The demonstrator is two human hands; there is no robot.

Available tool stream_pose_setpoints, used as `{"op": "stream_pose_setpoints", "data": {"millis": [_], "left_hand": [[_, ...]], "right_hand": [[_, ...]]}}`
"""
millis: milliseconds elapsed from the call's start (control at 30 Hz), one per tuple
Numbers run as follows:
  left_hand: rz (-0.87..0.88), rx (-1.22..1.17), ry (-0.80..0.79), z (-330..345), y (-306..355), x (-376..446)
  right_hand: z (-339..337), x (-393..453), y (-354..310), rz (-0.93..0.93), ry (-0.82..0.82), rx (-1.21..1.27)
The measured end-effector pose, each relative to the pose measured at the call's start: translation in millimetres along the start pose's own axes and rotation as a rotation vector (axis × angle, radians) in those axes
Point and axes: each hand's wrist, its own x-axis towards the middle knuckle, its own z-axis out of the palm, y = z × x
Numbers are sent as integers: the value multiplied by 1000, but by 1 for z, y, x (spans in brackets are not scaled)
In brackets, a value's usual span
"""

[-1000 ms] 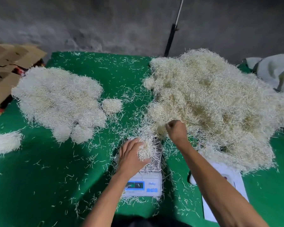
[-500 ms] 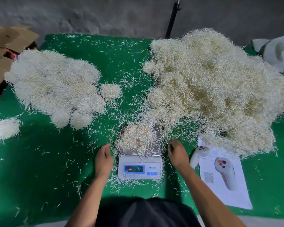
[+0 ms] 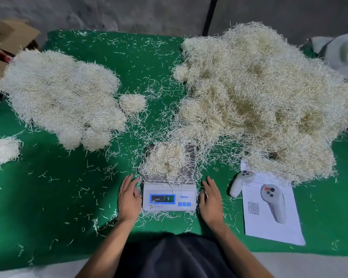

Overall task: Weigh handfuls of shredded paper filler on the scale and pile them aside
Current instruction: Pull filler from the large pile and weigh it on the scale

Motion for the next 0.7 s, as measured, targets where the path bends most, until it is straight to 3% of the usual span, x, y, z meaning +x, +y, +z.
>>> {"op": "stream_pose_setpoints", "data": {"millis": [267,367,467,533,633,700], "left_hand": [[-17,-11,17,2,2,1],[-159,-171,132,-8,24,9],[-109,-342,253,-28,70,25],[2,-377,199,-36,102,41],[219,-68,-53,-29,144,73],[241,51,-237,-17,167,87]], "right_hand": [[-9,2,-5,20,-13,40],[-32,22,-8,73,-42,81],[-67,55,-25,60,1,161],[-82,76,-47,32,44,268],[-85,105,-91,-18,13,439],[-80,122,-117,32,-79,517]]}}
